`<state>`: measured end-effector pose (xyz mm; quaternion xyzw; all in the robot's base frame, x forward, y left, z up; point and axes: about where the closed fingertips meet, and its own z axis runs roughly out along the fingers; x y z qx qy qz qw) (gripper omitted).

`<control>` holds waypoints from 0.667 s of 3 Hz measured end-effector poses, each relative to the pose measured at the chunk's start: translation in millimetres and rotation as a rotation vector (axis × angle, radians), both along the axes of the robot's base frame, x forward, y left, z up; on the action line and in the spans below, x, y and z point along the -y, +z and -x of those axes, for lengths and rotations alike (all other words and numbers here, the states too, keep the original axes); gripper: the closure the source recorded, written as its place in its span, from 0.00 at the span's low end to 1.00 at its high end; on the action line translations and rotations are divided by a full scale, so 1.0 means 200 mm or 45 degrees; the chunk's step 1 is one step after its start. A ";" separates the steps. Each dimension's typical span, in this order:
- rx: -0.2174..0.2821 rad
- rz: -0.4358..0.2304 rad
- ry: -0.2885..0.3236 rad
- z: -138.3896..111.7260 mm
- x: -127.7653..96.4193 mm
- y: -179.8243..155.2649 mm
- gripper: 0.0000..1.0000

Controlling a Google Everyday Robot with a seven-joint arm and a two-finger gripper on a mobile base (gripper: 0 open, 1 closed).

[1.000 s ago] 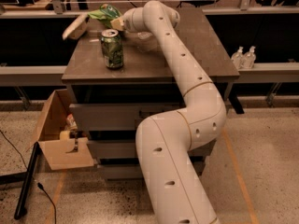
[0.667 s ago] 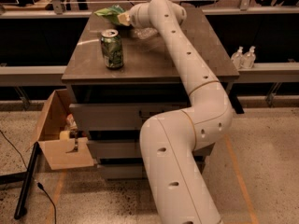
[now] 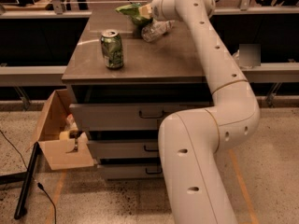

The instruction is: Pick green rice chip bag from paper bowl and place on counter

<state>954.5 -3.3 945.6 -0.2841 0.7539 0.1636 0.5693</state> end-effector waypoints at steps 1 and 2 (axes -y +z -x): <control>-0.126 -0.011 0.027 0.14 0.16 0.00 1.00; -0.267 -0.036 0.114 0.34 0.25 -0.02 1.00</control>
Offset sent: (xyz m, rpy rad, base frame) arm -0.2007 -0.0570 -0.0308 0.0599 0.3428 0.1817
